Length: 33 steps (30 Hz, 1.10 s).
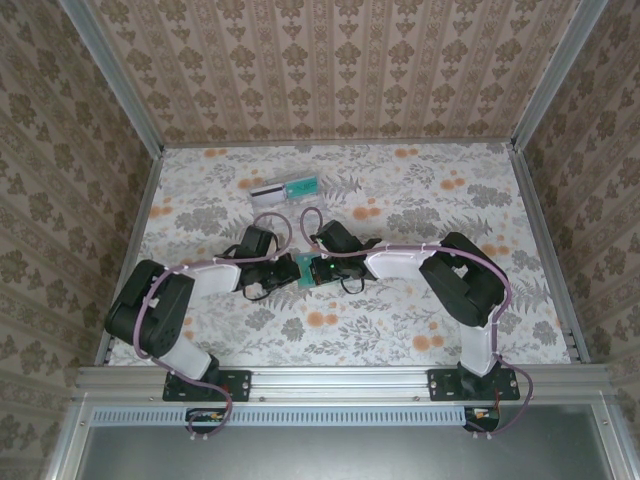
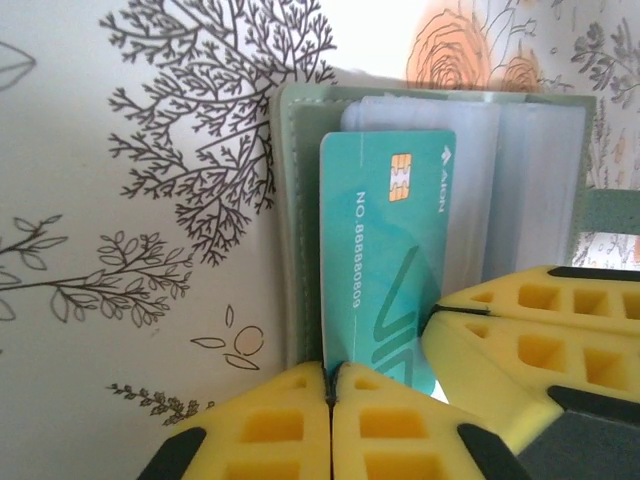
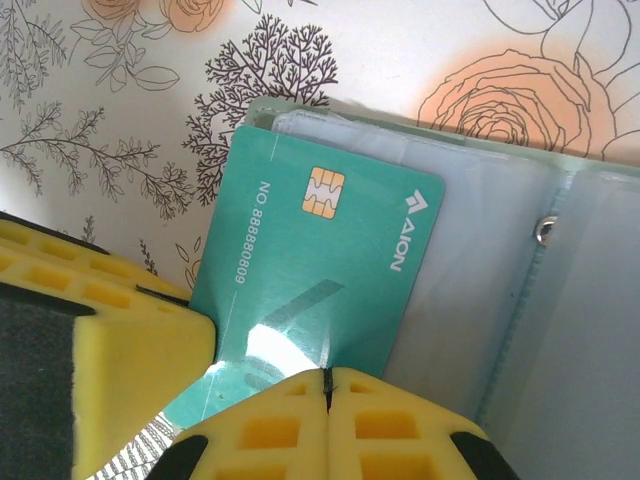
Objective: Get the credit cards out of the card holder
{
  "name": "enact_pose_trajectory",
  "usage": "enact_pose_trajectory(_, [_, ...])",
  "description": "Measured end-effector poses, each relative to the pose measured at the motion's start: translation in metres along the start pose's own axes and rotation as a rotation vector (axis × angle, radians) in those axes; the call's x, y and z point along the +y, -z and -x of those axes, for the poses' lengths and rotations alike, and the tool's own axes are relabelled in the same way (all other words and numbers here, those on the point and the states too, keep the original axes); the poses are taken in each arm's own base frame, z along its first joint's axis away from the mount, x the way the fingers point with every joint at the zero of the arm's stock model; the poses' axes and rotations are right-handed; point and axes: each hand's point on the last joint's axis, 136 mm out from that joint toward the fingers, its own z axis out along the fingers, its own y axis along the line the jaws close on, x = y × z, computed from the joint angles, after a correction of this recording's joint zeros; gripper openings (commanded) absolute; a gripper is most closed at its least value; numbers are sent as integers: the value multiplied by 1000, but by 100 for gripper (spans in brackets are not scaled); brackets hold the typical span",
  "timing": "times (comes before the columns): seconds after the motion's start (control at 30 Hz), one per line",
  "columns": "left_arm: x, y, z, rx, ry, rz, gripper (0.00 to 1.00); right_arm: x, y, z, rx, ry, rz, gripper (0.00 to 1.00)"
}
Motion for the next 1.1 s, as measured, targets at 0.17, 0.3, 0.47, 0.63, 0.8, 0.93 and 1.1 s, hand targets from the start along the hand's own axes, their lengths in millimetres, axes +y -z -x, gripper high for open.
enact_pose_trajectory(0.17, [-3, 5, 2, -11, -1, -10, 0, 0, 0, 0, -1, 1, 0, 13])
enact_pose_trajectory(0.3, [-8, 15, 5, -29, -8, -29, 0, 0, 1, 2, -7, 2, 1, 23])
enact_pose_trajectory(0.47, [-9, 31, 9, -59, -12, -31, 0, -4, 5, 0, -9, -4, -7, 26])
enact_pose_trajectory(0.63, [-1, 42, 12, -72, -3, -9, 0, -11, 13, -4, -14, -13, -21, 28])
enact_pose_trajectory(0.8, [0, 56, 7, -68, -37, 25, 0, -9, 32, 0, -50, 0, -11, 36])
enact_pose_trajectory(0.93, [-13, 73, 14, -90, -96, 33, 0, 1, 55, 12, -116, 27, 19, 39])
enact_pose_trajectory(1.1, [-40, 98, 34, -140, -207, 46, 0, 12, 95, 30, -223, 60, 46, 50])
